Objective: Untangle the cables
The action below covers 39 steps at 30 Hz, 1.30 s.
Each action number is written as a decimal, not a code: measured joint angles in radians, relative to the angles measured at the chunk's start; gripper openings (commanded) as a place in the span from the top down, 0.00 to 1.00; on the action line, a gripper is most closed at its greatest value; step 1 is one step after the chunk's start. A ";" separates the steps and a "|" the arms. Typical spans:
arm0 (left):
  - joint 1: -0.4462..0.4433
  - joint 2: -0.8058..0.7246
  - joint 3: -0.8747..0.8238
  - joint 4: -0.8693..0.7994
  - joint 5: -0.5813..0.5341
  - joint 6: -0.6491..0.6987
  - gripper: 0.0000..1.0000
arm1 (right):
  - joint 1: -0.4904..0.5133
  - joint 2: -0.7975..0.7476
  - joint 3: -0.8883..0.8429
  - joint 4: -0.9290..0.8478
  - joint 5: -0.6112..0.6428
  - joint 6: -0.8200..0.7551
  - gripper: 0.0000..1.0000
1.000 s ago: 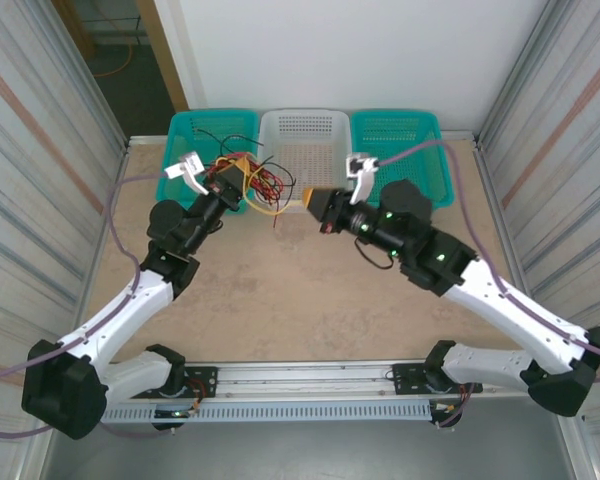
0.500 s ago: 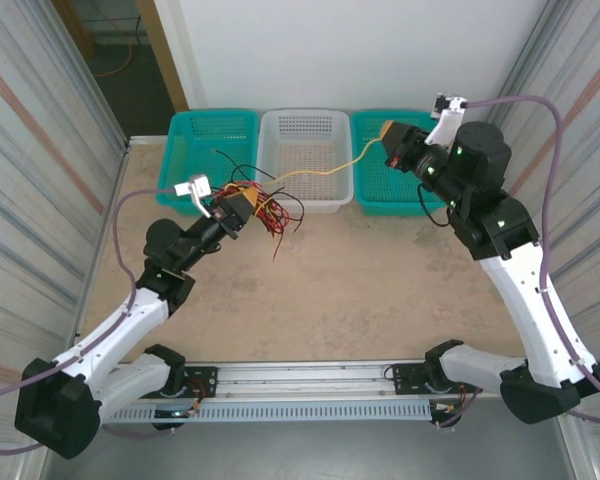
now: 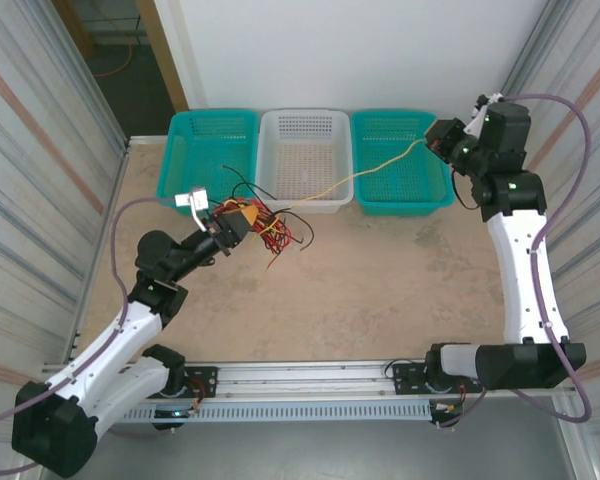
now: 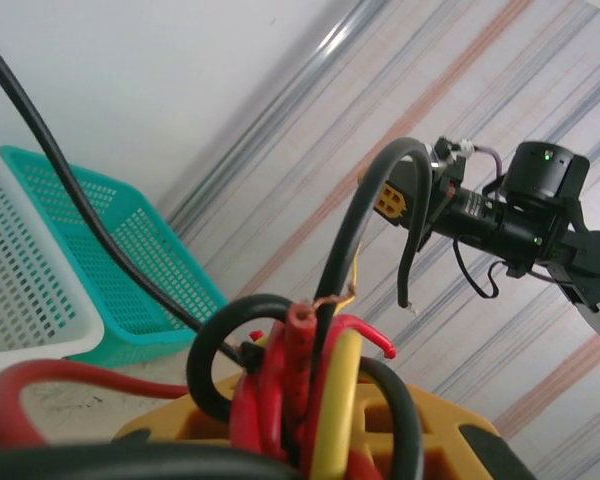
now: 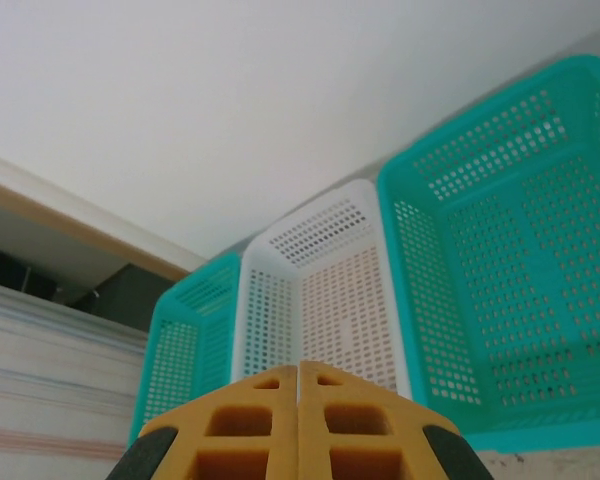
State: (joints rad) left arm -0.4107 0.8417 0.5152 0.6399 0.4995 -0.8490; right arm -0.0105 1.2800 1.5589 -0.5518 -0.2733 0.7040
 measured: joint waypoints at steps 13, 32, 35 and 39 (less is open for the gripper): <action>0.065 -0.055 -0.109 0.015 -0.055 -0.111 1.00 | -0.261 -0.108 -0.094 -0.045 -0.114 0.029 1.00; 0.194 -0.117 -0.211 -0.114 -0.106 -0.146 1.00 | -0.527 -0.185 -0.106 -0.018 -0.033 0.029 1.00; 0.194 -0.106 -0.222 -0.135 -0.103 -0.135 1.00 | -0.527 -0.196 -0.074 -0.019 -0.022 0.028 1.00; 0.187 -0.079 -0.241 -0.151 -0.101 -0.123 1.00 | -0.526 -0.229 -0.025 -0.007 -0.023 0.030 1.00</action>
State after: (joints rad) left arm -0.2237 0.7624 0.2745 0.4892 0.3985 -0.9718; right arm -0.5369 1.0515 1.5337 -0.5587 -0.2966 0.7341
